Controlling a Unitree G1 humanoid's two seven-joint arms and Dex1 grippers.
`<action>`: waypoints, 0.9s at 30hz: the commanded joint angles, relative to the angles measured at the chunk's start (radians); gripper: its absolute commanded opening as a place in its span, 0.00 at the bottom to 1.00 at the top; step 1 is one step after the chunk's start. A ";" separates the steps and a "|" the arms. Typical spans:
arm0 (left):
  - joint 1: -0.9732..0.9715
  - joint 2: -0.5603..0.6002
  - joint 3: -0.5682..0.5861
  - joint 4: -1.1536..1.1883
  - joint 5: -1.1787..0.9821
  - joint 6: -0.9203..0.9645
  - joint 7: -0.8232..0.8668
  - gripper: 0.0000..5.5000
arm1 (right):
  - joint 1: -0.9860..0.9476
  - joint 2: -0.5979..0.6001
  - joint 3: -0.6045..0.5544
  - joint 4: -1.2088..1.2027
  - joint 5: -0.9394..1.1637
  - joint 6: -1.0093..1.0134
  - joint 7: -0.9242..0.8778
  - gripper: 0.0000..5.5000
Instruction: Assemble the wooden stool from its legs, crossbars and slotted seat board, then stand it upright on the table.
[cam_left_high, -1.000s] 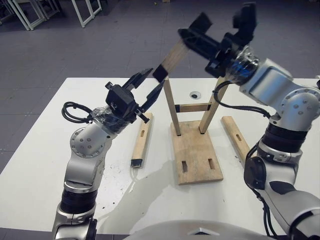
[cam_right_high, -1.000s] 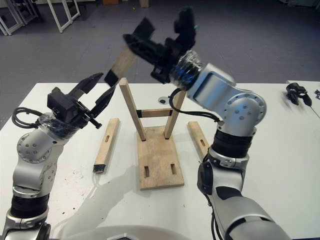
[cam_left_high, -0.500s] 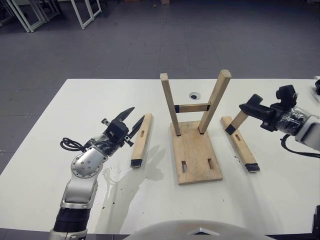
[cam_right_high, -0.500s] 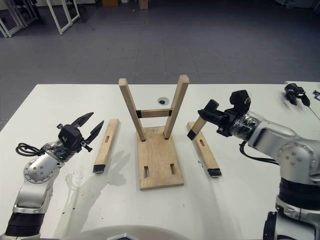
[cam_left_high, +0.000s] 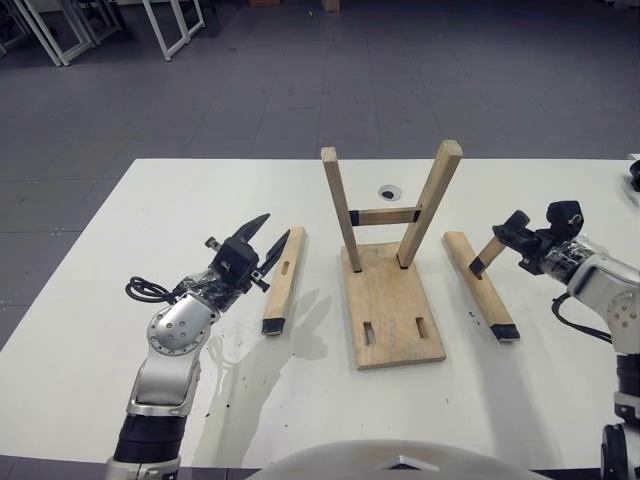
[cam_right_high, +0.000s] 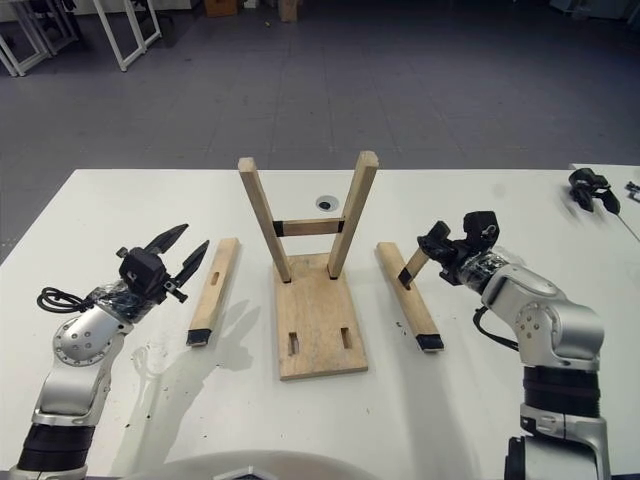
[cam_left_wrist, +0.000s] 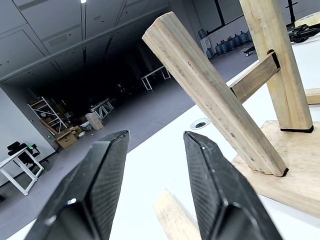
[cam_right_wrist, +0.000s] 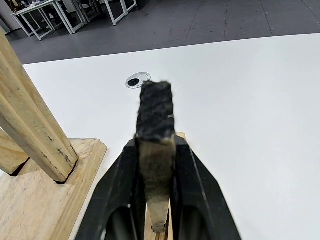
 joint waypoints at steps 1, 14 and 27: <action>-0.019 0.001 0.009 0.015 0.000 0.019 0.007 0.36 | 0.139 0.079 -0.064 -0.108 -0.031 0.076 -0.156 0.08; -0.021 -0.008 0.002 0.014 -0.001 0.031 0.011 0.36 | 0.156 0.186 -0.011 -0.217 -0.182 0.105 -0.368 0.08; -0.014 -0.016 0.012 0.021 -0.002 0.033 0.023 0.36 | -0.366 0.135 -0.097 -0.329 -0.144 0.219 -0.405 0.29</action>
